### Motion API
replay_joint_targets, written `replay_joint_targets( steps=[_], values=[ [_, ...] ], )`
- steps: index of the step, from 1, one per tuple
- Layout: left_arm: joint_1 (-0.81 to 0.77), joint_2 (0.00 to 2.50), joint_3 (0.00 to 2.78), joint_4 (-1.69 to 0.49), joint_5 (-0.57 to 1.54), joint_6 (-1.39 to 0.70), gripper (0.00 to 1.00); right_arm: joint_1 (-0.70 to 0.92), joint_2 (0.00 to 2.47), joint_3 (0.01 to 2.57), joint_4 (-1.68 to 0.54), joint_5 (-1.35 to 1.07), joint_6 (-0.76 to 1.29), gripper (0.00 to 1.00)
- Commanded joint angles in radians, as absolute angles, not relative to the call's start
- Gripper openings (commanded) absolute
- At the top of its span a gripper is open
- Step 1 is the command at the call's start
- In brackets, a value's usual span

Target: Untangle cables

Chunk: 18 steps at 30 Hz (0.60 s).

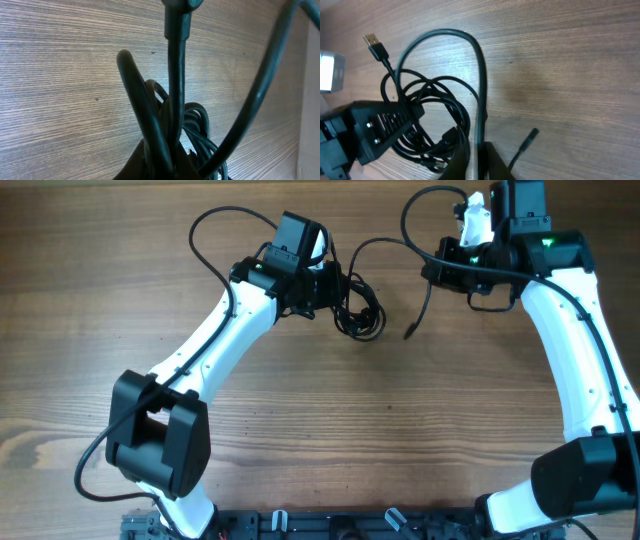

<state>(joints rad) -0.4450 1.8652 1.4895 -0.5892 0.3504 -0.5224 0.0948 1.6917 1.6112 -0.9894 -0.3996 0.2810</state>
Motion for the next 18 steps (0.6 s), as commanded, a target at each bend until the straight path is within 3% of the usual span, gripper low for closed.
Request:
replay_joint_targets(
  steps=[1,3,5,8,12,18],
  values=[
    [-0.441,1.846,1.491,-0.588,0.37,-0.536,0.04,0.085,1.703,1.629,-0.968,-0.353,0.292,0.42],
    [-0.441,1.846,1.491,-0.591,0.37,-0.536,0.04,0.08,1.703,1.629,-0.958,-0.354,0.313,0.63],
    [-0.442,1.846,1.491,-0.597,0.37,-0.542,0.04,0.077,1.703,1.629,-0.958,-0.355,0.336,0.68],
    [-0.441,1.846,1.491,-0.617,0.37,-0.632,0.04,0.077,1.703,1.629,-0.971,-0.36,0.339,0.68],
    [-0.439,1.846,1.491,-0.648,0.378,-0.913,0.04,0.081,1.703,1.629,-1.016,-0.414,0.278,0.67],
    [-0.38,1.846,1.491,-0.603,0.594,-1.255,0.04,0.081,1.703,1.629,-1.121,-0.446,0.17,0.63]
  ],
)
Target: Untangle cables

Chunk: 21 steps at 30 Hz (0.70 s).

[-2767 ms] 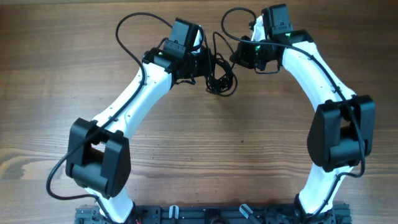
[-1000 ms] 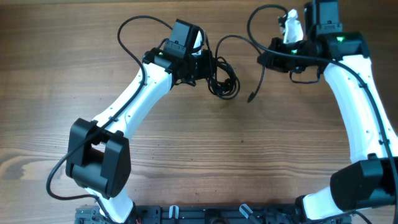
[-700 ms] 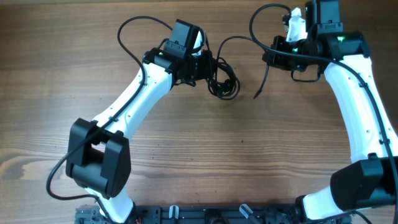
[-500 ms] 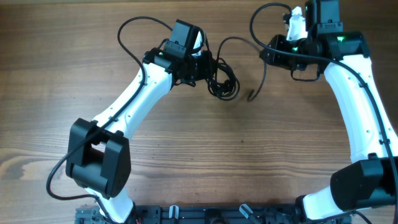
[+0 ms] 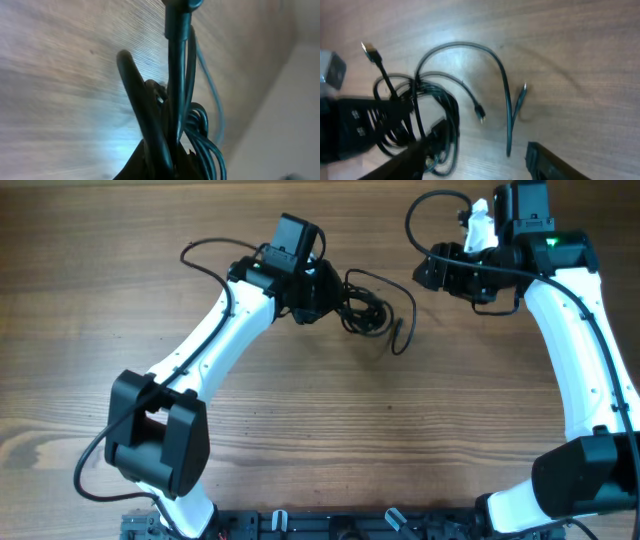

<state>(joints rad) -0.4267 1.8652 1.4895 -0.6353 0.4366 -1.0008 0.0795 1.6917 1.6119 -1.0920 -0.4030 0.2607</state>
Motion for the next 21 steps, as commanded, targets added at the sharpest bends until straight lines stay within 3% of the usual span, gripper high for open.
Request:
replay_joint_targets(
  steps=[1,10,21],
  values=[
    [-0.367,1.846,1.491,-0.594,0.625,-1.291,0.04,0.081,1.703,1.629,-1.131,-0.457,0.15,0.62],
    [-0.313,1.846,1.491,-0.564,0.826,-1.616,0.04,0.096,1.703,1.629,-1.145,-0.561,0.054,0.53],
    [-0.318,1.846,1.491,-0.553,0.882,-1.631,0.04,0.151,1.703,1.629,-1.027,-0.59,0.134,0.53]
  ],
)
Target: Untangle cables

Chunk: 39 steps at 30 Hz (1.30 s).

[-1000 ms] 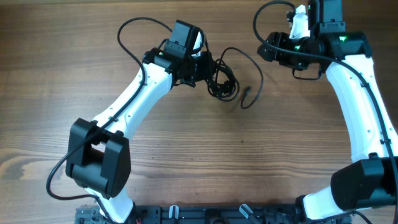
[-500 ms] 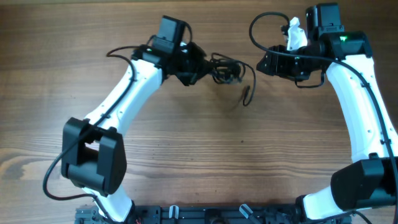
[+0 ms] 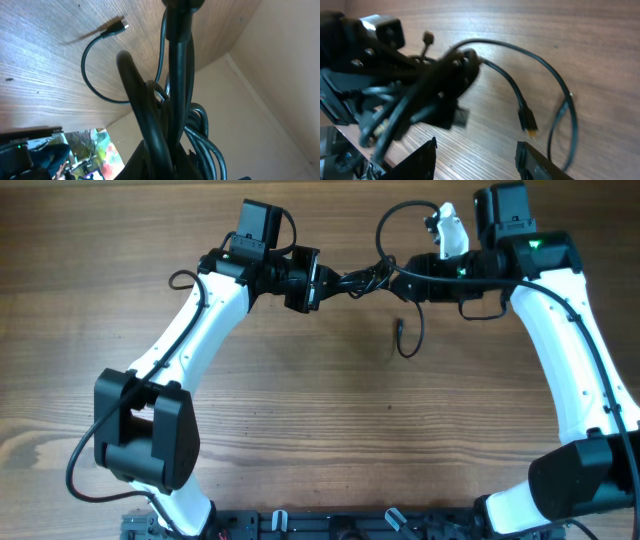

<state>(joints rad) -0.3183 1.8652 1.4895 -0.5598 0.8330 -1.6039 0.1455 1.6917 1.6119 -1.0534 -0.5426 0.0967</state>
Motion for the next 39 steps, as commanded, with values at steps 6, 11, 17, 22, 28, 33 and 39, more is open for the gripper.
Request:
replay_joint_targets(
  steps=[6,11,17,22,28,33,39],
  values=[
    [-0.318,1.846,1.491,-0.553,0.817,-1.577,0.04,0.151,1.703,1.629,-0.995,-0.638,0.151,0.53],
    [-0.319,1.846,1.491,-0.553,0.81,-1.548,0.04,0.151,1.703,1.629,-0.983,-0.67,0.159,0.53],
    [-0.319,1.846,1.491,-0.553,0.81,-1.495,0.04,0.152,1.703,1.629,-0.955,-0.721,0.167,0.53],
    [-0.319,1.846,1.491,-0.557,0.81,-1.495,0.04,0.153,1.703,1.629,-0.952,-0.719,0.184,0.53],
    [-0.319,1.846,1.491,-0.557,0.81,-1.495,0.04,0.17,1.711,1.629,-0.954,-0.65,0.228,0.51],
    [-0.319,1.846,1.491,-0.557,0.81,-1.496,0.04,0.198,1.74,1.628,-0.955,-0.622,0.266,0.47],
    [-0.319,1.846,1.491,-0.557,0.799,-1.495,0.04,0.22,1.789,1.628,-0.962,-0.617,0.308,0.34]
  ],
)
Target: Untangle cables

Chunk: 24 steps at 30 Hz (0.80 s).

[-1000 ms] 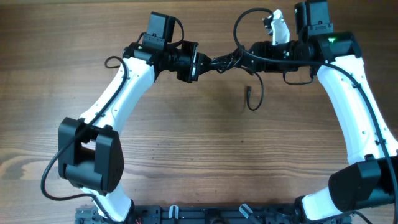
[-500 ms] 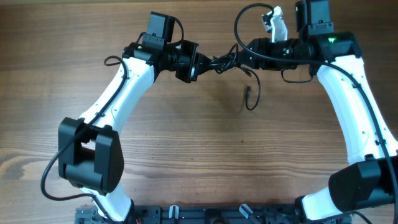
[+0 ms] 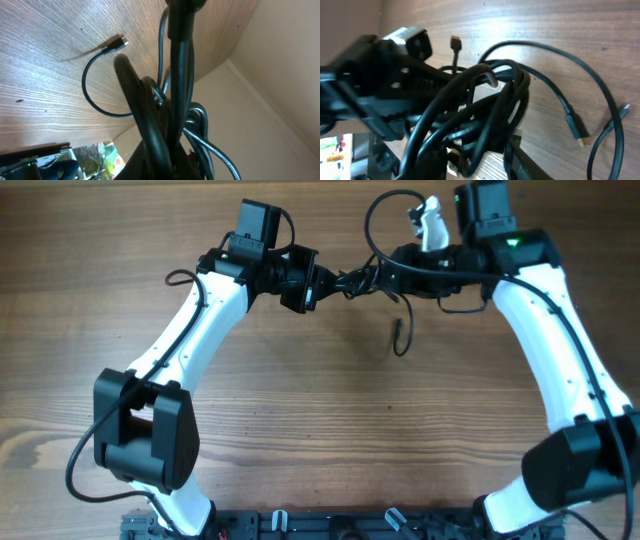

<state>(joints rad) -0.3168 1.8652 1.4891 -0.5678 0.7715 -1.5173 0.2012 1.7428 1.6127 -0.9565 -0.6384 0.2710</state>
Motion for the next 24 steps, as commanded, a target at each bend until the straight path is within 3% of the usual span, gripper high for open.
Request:
replay_joint_targets(
  steps=[1,11,14,16,18,21,24],
  values=[
    [-0.318,1.846,1.491,-0.558,0.794,-1.495,0.04,0.22,1.79,1.628,-0.962,-0.617,0.315,0.32],
    [-0.319,1.846,1.491,-0.557,0.79,-1.495,0.04,0.23,1.801,1.628,-0.948,-0.503,0.379,0.17],
    [-0.319,1.846,1.491,-0.557,0.781,-1.495,0.04,0.246,1.814,1.628,-0.936,-0.5,0.392,0.04],
    [-0.319,1.846,1.491,-0.557,0.752,-1.494,0.04,0.25,1.82,1.628,-0.939,-0.493,0.391,0.04],
    [-0.319,1.846,1.491,-0.558,0.681,-1.452,0.04,0.249,1.819,1.628,-0.947,-0.494,0.381,0.04],
    [-0.319,1.846,1.491,-0.6,0.431,-1.291,0.04,0.236,1.79,1.637,-0.984,-0.49,0.332,0.04],
    [-0.319,1.846,1.491,-0.695,0.199,-1.26,0.04,0.216,1.748,1.657,-1.047,-0.491,0.258,0.04]
  ],
)
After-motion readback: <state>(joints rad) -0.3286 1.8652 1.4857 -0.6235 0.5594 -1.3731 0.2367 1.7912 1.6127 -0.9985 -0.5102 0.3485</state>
